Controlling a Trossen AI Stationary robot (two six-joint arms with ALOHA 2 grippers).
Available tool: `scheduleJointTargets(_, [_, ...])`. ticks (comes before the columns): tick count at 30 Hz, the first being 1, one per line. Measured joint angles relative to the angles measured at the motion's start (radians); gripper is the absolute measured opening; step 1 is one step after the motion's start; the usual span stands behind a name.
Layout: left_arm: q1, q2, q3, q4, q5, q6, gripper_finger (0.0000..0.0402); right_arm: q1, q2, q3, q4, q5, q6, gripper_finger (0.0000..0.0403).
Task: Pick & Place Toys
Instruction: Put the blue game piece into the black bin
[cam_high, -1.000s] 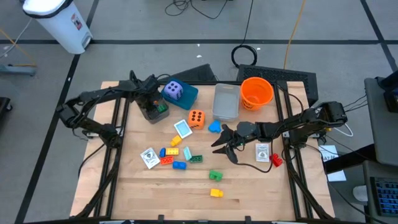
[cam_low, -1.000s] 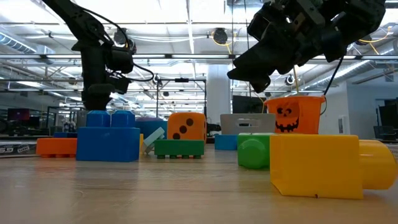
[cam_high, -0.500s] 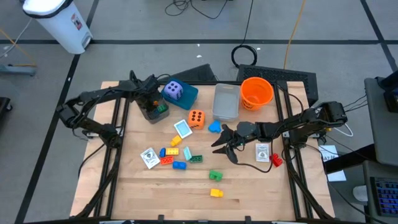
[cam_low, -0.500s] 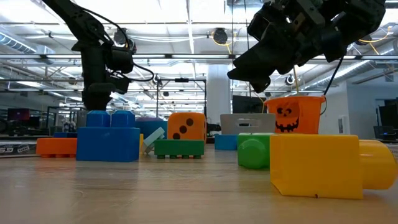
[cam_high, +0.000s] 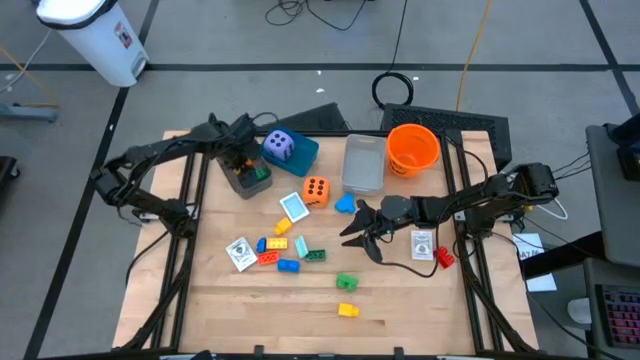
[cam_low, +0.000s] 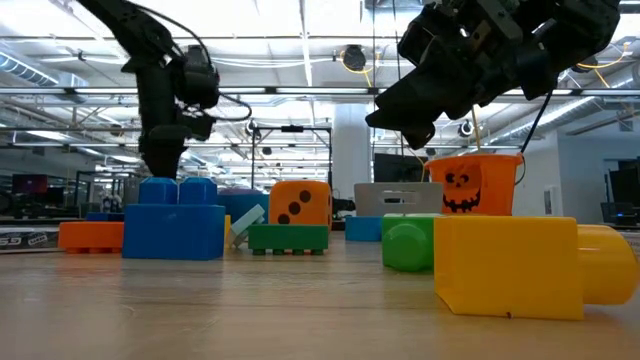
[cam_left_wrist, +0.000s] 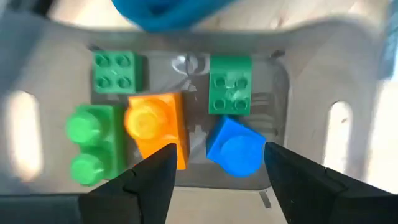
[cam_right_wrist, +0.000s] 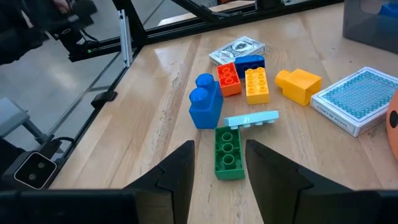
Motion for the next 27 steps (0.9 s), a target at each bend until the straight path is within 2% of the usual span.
scheduleJointTargets(3, [-0.009, 0.0, 0.083, -0.031, 0.016, -0.015, 0.0252, 0.0, 0.0, 0.0, 0.0, 0.0, 0.0, 0.0137])
scheduleJointTargets(6, [-0.031, -0.02, 0.134, 0.025, 0.089, -0.017, 0.0252, -0.001, 0.0, 0.0, 0.004, 0.0, -0.01, 0.0135])
scheduleJointTargets(11, [-0.114, -0.079, 0.098, 0.371, 0.275, -0.028, 0.0253, -0.001, 0.0, 0.0, 0.012, 0.0, -0.052, 0.0136])
scheduleJointTargets(14, [-0.194, -0.112, 0.038, 0.6, 0.344, -0.077, 0.0253, -0.001, 0.0, 0.0, 0.012, 0.0, -0.044, 0.0137])
scheduleJointTargets(23, [-0.505, -0.134, -0.207, 1.216, 0.348, -0.197, 0.0253, -0.001, 0.0, 0.0, 0.011, 0.0, -0.042, 0.0136])
scheduleJointTargets(27, [-0.649, -0.129, -0.292, 1.417, 0.26, -0.197, 0.0253, -0.001, 0.0, 0.0, 0.011, 0.0, -0.042, 0.0136])
